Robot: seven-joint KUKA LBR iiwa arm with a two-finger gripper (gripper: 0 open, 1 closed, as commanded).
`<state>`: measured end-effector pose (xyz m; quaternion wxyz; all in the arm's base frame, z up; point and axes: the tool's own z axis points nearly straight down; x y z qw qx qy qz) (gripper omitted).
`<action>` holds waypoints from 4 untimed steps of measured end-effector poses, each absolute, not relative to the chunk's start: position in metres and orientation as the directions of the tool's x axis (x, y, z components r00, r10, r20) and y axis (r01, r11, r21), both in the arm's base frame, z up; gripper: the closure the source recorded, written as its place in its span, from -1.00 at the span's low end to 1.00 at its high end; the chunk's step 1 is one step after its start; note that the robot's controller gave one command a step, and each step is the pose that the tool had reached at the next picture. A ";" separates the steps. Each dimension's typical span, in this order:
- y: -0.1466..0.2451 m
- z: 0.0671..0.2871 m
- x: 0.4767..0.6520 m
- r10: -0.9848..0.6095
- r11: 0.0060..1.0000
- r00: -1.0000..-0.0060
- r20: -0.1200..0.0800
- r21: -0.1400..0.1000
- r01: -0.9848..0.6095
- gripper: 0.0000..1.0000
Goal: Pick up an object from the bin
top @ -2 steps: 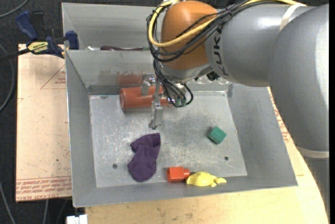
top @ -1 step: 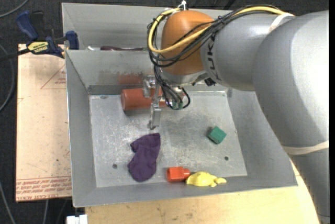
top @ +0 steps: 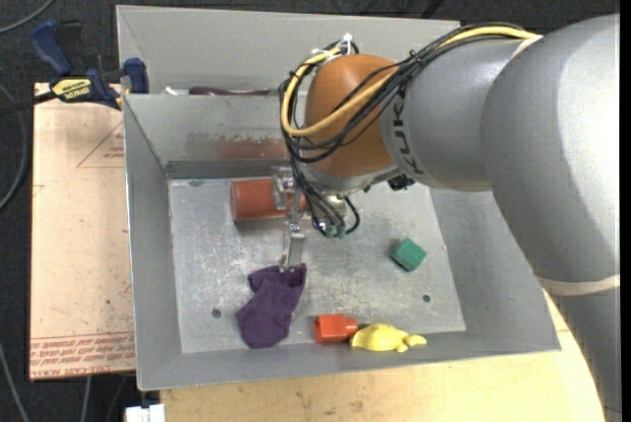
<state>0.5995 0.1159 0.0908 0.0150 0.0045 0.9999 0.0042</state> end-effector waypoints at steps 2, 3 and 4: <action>0.108 0.097 0.580 -0.062 0.998 -0.998 -0.029 0.011 -0.062 1.00; 0.109 0.134 0.579 -0.049 0.999 -0.999 -0.023 0.011 -0.050 1.00; 0.099 0.166 0.617 -0.139 0.990 -0.990 -0.035 0.010 -0.139 1.00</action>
Offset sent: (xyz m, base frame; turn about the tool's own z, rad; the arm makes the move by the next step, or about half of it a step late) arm 0.0000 0.0000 0.0000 0.0000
